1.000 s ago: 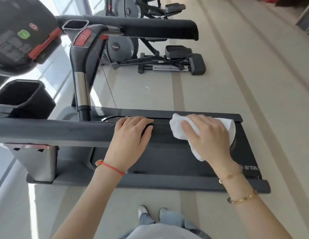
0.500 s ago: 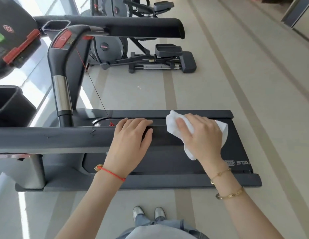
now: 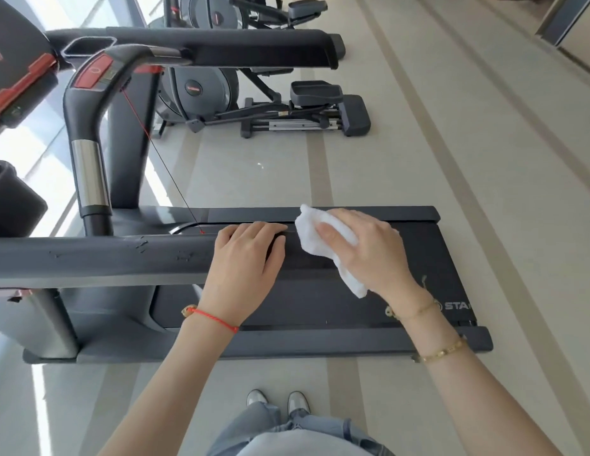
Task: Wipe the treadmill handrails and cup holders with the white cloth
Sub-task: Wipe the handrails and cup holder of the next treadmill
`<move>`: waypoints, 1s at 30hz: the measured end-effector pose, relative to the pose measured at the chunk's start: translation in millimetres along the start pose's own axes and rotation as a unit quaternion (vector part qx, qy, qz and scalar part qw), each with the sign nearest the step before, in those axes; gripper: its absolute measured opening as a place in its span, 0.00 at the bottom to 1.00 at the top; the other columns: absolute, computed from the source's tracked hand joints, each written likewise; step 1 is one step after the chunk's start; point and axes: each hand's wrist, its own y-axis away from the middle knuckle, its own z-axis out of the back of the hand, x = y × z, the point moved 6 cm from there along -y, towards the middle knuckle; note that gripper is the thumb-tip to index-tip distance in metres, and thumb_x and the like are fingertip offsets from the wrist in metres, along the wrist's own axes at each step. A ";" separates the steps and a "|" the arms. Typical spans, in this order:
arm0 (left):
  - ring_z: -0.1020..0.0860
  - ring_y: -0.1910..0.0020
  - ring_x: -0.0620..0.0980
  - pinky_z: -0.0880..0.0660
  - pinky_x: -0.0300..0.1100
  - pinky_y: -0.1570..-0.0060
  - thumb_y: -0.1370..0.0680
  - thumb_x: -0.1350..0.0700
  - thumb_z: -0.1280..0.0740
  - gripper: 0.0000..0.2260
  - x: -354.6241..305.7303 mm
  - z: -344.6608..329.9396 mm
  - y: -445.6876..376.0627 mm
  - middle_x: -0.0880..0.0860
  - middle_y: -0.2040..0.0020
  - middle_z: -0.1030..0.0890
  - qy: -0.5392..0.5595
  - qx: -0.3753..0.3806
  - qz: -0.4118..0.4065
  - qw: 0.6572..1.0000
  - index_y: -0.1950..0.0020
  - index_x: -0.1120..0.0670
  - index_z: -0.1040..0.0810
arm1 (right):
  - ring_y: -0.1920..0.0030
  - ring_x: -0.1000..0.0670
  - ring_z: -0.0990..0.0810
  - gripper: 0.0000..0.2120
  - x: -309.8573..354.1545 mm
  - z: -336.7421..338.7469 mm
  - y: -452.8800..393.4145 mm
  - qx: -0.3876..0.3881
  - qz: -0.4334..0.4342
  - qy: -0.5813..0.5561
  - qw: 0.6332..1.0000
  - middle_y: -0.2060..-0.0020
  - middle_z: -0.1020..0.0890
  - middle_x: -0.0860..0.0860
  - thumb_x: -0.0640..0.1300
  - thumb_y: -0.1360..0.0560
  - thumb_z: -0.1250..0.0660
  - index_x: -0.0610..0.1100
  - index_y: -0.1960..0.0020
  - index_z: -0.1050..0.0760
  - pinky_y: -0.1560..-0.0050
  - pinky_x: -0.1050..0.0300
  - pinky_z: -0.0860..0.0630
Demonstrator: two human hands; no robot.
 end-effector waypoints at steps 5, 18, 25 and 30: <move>0.21 0.49 0.50 0.34 0.46 0.38 0.19 0.56 0.40 0.10 -0.4 -1.2 -3.0 0.47 0.49 0.18 0.003 -0.004 0.018 1.000 0.43 0.53 0.20 | 0.42 0.53 0.26 0.18 1.3 0.5 27.4 -0.043 0.093 -0.007 0.995 0.43 0.23 0.58 0.59 0.21 0.42 0.54 0.37 0.25 0.39 0.58 0.34; 0.21 0.53 0.52 0.33 0.49 0.40 0.19 0.57 0.39 0.09 -4.8 -1.4 -2.8 0.49 0.53 0.17 0.010 -0.032 0.028 0.999 0.47 0.55 0.19 | 0.38 0.63 0.32 0.15 -17.0 1.5 39.3 -0.031 -0.005 -0.093 0.995 0.40 0.29 0.65 0.60 0.19 0.44 0.62 0.33 0.33 0.39 0.68 0.38; 0.21 0.53 0.52 0.32 0.49 0.41 0.19 0.56 0.40 0.10 -0.9 -0.8 -5.2 0.47 0.54 0.18 0.017 -0.010 0.010 1.000 0.45 0.52 0.19 | 0.56 0.51 0.23 0.23 2.7 -1.1 -6.3 0.093 0.028 0.021 0.995 0.56 0.21 0.55 0.67 0.22 0.52 0.55 0.46 0.26 0.62 0.56 0.32; 0.22 0.46 0.51 0.31 0.50 0.38 0.19 0.56 0.39 0.11 18.3 13.6 -3.5 0.46 0.49 0.18 0.045 -0.006 0.007 0.999 0.41 0.51 0.20 | 0.56 0.48 0.22 0.22 35.1 -16.5 -11.1 0.095 0.116 0.116 0.982 0.54 0.20 0.54 0.63 0.20 0.53 0.53 0.41 0.27 0.59 0.55 0.32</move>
